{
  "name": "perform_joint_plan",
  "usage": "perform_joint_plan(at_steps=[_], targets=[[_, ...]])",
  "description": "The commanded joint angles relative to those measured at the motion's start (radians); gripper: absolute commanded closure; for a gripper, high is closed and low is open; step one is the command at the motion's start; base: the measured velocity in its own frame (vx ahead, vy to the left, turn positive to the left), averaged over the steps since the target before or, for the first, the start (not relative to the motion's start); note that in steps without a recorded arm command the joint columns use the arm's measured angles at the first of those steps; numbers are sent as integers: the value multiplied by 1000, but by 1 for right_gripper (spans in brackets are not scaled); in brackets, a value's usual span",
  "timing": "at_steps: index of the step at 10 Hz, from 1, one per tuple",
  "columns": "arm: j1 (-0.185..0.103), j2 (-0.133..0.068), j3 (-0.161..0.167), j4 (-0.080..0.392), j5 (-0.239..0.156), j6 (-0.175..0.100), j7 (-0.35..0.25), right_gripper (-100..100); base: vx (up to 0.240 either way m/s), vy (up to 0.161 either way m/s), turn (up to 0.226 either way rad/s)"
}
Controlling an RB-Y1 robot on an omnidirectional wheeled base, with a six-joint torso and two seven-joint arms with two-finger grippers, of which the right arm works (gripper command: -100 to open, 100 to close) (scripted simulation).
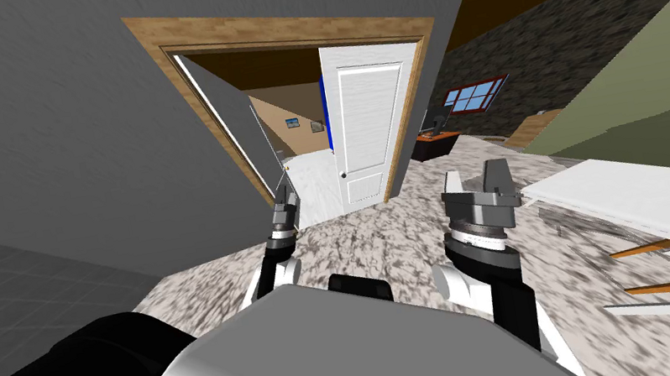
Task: Push the door open
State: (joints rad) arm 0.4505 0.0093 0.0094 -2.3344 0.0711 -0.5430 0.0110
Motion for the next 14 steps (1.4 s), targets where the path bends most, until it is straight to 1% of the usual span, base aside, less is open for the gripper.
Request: perform_joint_plan(at_steps=[1, 4, 5, 7, 8, 14], targets=[[-9, -13, 17, 34, -4, -5, -36, -100, 89, 0, -29], [-18, -24, 34, 71, -8, -10, -74, -100, 128, 8, -20], [-24, -31, 46, 95, -11, -13, -100, -100, 103, 21, -22], [-31, -37, 59, 122, -14, -17, -127, -100, 106, 6, -21], [-38, -44, 72, 148, -17, -20, -155, -100, 120, 14, -28], [-63, -64, 120, 249, -29, -34, -260, -100, 99, 11, -21]])
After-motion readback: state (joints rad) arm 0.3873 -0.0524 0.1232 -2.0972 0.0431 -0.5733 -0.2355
